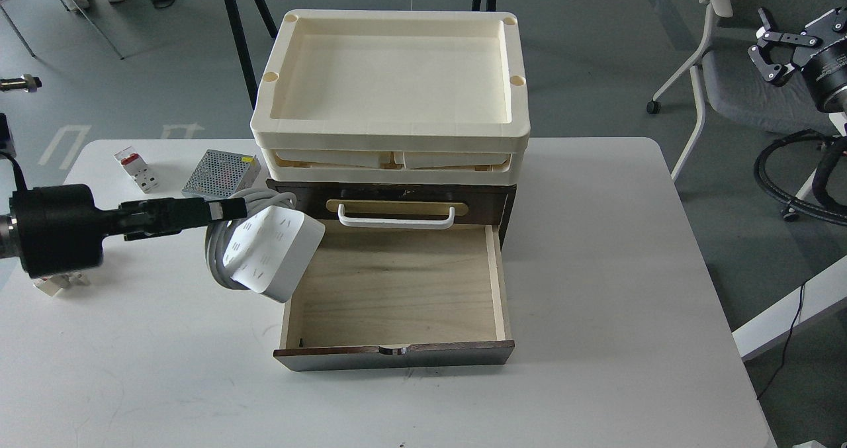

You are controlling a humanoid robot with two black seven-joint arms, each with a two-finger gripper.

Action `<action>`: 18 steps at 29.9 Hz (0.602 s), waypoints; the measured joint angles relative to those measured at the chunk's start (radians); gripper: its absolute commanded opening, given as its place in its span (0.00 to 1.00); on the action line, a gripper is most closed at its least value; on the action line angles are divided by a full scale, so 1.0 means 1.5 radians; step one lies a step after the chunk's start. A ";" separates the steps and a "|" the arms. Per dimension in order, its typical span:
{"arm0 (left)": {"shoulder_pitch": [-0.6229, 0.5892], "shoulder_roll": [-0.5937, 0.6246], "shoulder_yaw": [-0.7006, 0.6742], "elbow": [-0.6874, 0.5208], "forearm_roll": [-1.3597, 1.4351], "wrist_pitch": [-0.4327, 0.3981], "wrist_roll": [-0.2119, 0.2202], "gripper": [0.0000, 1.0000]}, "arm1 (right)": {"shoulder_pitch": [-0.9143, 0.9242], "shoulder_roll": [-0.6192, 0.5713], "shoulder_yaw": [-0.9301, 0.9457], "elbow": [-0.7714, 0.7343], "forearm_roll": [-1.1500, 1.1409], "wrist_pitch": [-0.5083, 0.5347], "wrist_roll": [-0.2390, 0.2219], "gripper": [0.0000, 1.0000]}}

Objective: Put charging cable into cabinet
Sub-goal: 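Carry the power strip with the left gripper over the open drawer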

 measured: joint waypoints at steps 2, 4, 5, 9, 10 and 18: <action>0.003 -0.044 0.000 0.000 -0.031 0.013 0.000 0.00 | 0.000 0.000 0.000 -0.001 0.000 0.000 0.000 1.00; 0.011 -0.086 0.001 0.002 -0.043 0.030 0.000 0.00 | -0.001 -0.001 -0.001 -0.003 0.000 0.000 0.000 1.00; 0.019 -0.108 0.002 0.005 -0.046 0.040 0.000 0.00 | -0.002 -0.002 -0.001 -0.006 0.000 0.000 0.000 1.00; 0.053 -0.188 0.003 0.036 -0.049 0.073 0.000 0.00 | -0.005 -0.004 -0.001 -0.016 0.000 0.000 0.000 1.00; 0.060 -0.206 0.002 0.049 -0.050 0.076 0.000 0.00 | -0.006 -0.004 -0.001 -0.017 0.000 0.000 0.000 1.00; 0.089 -0.293 0.004 0.159 -0.051 0.076 0.000 0.00 | -0.013 -0.005 -0.001 -0.019 0.000 0.000 0.000 1.00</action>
